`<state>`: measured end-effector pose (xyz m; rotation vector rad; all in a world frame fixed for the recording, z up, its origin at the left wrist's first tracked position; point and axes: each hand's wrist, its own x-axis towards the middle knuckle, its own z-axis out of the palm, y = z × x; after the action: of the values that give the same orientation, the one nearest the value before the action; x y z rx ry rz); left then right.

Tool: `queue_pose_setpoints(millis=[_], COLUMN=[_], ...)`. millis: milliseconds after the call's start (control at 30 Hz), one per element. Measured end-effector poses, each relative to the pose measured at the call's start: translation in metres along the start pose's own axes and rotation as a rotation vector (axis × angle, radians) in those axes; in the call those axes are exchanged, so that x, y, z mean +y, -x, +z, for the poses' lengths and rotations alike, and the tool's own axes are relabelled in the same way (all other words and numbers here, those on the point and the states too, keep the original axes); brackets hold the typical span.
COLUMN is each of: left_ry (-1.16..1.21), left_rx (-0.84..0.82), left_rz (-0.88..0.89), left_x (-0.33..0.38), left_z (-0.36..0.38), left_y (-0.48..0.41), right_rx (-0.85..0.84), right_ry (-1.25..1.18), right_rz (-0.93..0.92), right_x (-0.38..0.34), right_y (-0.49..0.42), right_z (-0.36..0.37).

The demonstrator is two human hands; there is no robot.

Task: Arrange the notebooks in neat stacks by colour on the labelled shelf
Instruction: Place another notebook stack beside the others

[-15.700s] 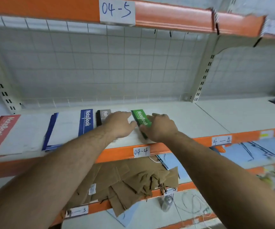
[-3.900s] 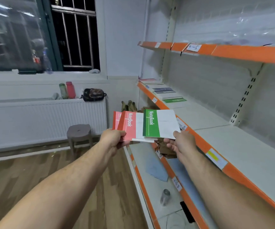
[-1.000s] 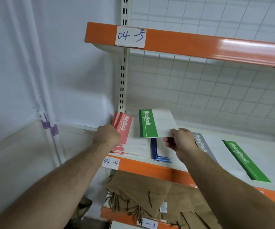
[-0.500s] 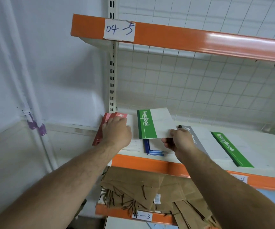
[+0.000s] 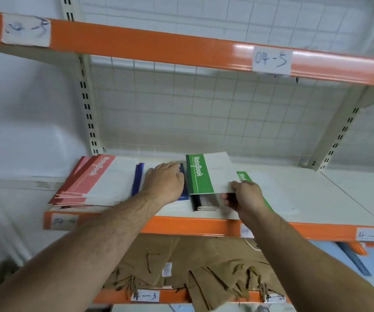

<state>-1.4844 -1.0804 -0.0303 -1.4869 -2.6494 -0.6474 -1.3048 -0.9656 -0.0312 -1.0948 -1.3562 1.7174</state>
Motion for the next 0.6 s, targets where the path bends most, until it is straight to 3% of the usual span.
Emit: queue_pose_setpoints(millis=[433,533,600], left_ry=[-0.018,-0.034,-0.038], left_rx=[-0.009,-0.03,-0.029], left_rz=[-0.116,-0.111,-0.102], left_x=[0.116,0.126,0.131], left_z=[0.057,0.063,0.065], left_y=[-0.007,-0.006,-0.007], right_rx=[0.011,0.065,0.125], right_ry=[0.17,0.373,0.654], right_rz=[0.029,0.056,-0.019], right_x=[-0.013,-0.012,-0.014], right_y=[-0.064,-0.071,-0.074], right_z=[-0.142,-0.159,-0.17])
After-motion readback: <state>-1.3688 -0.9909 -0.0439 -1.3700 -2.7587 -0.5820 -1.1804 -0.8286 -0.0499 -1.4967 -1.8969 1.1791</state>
